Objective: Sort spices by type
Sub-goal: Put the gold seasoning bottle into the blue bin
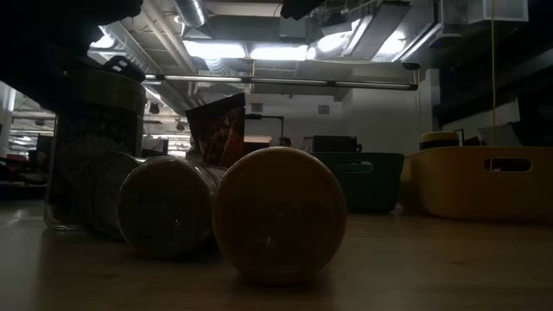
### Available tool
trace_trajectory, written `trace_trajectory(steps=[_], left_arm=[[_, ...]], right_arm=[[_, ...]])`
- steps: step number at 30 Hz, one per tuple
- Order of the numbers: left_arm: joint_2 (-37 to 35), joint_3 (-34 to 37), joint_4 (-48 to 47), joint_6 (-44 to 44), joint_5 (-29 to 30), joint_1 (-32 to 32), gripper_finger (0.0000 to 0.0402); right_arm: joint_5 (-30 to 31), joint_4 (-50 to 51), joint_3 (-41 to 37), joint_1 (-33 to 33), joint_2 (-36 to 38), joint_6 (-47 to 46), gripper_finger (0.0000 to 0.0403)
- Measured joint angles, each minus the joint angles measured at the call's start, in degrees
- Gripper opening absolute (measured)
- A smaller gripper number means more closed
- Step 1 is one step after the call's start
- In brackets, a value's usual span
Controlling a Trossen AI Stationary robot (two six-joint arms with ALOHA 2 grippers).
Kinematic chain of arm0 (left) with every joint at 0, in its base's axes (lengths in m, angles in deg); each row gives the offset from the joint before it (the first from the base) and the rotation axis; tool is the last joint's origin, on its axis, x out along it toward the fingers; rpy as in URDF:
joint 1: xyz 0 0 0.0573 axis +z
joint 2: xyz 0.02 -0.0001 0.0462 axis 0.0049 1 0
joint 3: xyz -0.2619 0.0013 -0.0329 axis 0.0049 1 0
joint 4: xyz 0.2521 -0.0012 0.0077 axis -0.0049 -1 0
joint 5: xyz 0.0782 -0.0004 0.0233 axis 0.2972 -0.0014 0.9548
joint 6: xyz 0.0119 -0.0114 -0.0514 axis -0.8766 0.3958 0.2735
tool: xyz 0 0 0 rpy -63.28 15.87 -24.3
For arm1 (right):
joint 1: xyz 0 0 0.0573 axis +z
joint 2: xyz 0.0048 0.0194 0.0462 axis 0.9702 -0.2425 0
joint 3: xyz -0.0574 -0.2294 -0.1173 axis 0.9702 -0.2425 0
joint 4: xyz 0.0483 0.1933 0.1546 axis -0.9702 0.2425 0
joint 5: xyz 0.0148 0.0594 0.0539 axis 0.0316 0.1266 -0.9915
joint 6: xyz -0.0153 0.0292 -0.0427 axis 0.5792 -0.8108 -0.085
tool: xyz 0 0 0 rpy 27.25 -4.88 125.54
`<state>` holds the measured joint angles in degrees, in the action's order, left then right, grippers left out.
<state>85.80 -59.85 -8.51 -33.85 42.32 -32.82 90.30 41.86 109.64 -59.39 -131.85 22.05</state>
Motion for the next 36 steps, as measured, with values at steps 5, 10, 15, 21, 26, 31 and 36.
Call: trace_trajectory(steps=[5,10,15,21,26,31,36], left_arm=[[0.0,0.0,-0.01,0.07,0.16,-0.02,0.0363],[0.0,0.0,0.21,0.09,0.57,-0.01,0.0363],[0.0,0.0,1.25,-0.37,0.65,-0.02,0.0363],[0.0,0.0,1.19,-0.35,0.79,0.0,0.0363],[0.0,0.0,1.17,-0.35,0.8,0.0,0.0347],[0.0,0.0,1.14,-0.04,0.77,-0.02,0.0293],[-0.27,0.0,1.03,0.11,0.75,-0.02,0.0261]], right_arm=[[-0.02,0.0,0.0,0.0,0.0,0.02,0.0287],[-0.02,0.04,0.0,0.02,0.0,0.02,0.0287],[-0.02,0.09,0.0,0.01,0.0,0.02,0.0287],[-0.02,0.66,0.0,-0.09,0.0,0.14,0.0287],[-0.02,2.25,0.0,-0.09,0.22,0.13,0.0287],[-0.01,3.43,-0.02,-0.09,0.56,0.0,0.0287],[0.25,8.76,-0.04,-0.51,0.92,-1.85,0.0287]])
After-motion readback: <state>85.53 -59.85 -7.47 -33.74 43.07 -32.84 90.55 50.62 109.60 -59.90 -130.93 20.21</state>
